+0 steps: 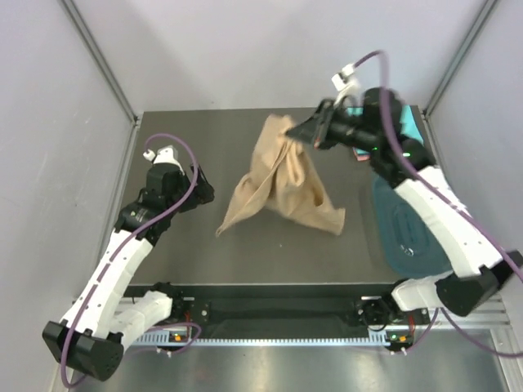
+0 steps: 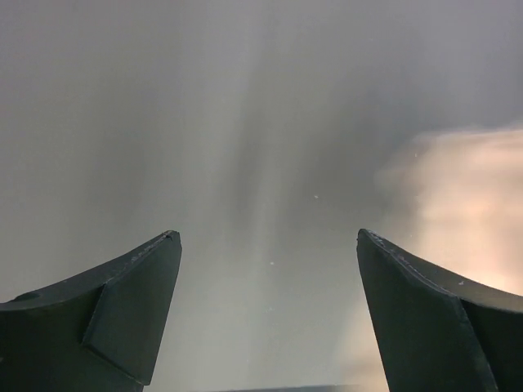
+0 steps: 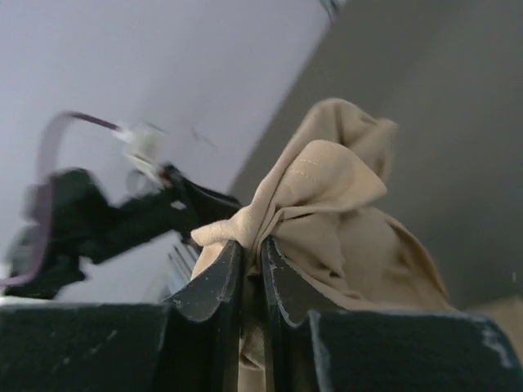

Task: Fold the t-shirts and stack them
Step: Move the tshirt to the center of the board, then flatten the tshirt out

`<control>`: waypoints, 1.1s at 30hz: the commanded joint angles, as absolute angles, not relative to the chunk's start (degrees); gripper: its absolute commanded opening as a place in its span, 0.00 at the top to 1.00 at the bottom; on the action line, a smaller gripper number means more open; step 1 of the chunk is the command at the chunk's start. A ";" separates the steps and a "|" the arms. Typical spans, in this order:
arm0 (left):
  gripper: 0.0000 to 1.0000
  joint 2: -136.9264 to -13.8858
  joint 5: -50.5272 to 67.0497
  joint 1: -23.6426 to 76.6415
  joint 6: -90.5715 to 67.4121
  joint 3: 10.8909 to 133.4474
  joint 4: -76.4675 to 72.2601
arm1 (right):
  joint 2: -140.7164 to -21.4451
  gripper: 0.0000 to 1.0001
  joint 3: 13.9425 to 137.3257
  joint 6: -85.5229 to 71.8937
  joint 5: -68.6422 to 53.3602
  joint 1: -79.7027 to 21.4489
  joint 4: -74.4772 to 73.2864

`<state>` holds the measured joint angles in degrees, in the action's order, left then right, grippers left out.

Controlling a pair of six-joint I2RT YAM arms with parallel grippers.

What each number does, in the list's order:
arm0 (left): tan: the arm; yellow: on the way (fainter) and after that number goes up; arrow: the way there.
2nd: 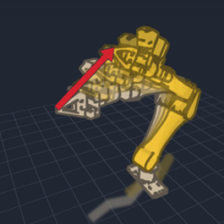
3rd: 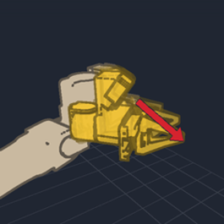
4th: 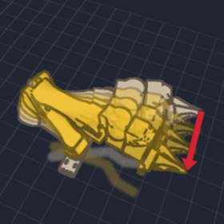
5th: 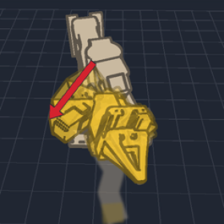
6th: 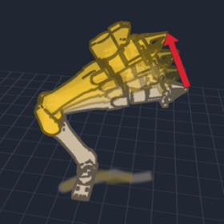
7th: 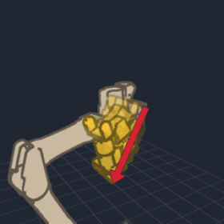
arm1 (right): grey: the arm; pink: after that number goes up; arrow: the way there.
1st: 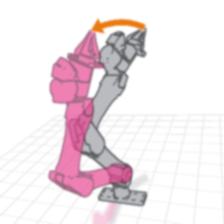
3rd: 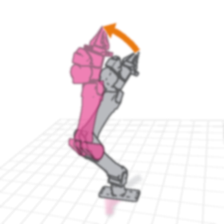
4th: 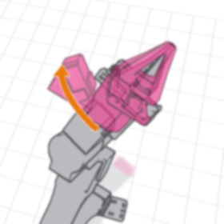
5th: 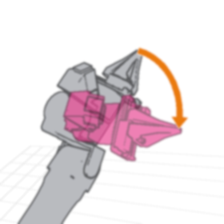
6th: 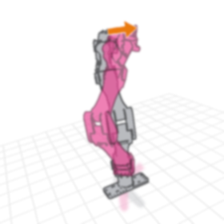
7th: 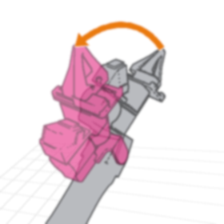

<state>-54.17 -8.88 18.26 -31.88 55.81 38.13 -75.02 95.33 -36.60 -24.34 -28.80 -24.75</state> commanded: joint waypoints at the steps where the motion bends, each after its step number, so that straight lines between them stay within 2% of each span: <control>1: 0.07 -51.07 -6.85 17.93 -31.99 56.25 39.55 | -78.38 0.89 87.12 -35.07 -19.08 -32.95 -22.61; 3: 0.07 -50.54 -7.21 17.84 -31.38 55.46 40.08 | -81.20 0.78 83.50 -34.11 -17.23 -33.66 -22.50; 4: 0.07 -50.10 -7.12 17.93 -30.68 55.02 40.08 | -85.04 0.66 84.02 -31.58 -16.70 -33.66 -25.72; 6: 0.08 -49.57 -4.94 17.84 -29.89 53.54 39.29 | -89.63 0.56 89.71 -28.14 -12.85 -33.66 -35.35; 8: 0.09 -49.57 -1.34 17.93 -28.66 52.39 38.15 | -93.16 0.52 93.67 -26.02 -6.81 -33.66 -40.32; 9: 0.09 -49.66 4.60 17.93 -28.04 51.16 36.49 | -92.99 0.50 93.60 -25.93 -5.46 -33.66 -41.39; 12: 0.14 -51.32 13.15 18.02 -28.12 48.97 34.29 | -87.48 0.43 89.22 -26.72 -0.54 -33.66 -42.01; 18: 0.21 -54.49 18.80 18.98 -32.43 43.87 27.87 | -76.39 0.45 65.60 -35.76 2.11 -35.85 -34.21; 20: 0.21 -55.19 19.16 22.05 -33.75 43.16 23.93 | -73.22 0.46 58.75 -39.10 3.24 -37.52 -33.40; 25: 0.20 -62.21 10.64 35.13 -32.26 45.35 19.52 | -68.47 0.48 50.10 -43.14 7.02 -38.50 -30.06; 28: 0.22 -67.31 9.49 36.03 -32.43 45.62 18.90 | -67.94 0.50 46.68 -47.45 7.39 -38.58 -27.96; 33: 0.21 -68.46 9.14 37.62 -31.73 40.88 13.99 | -66.80 0.51 37.98 -56.77 4.49 -39.11 -19.46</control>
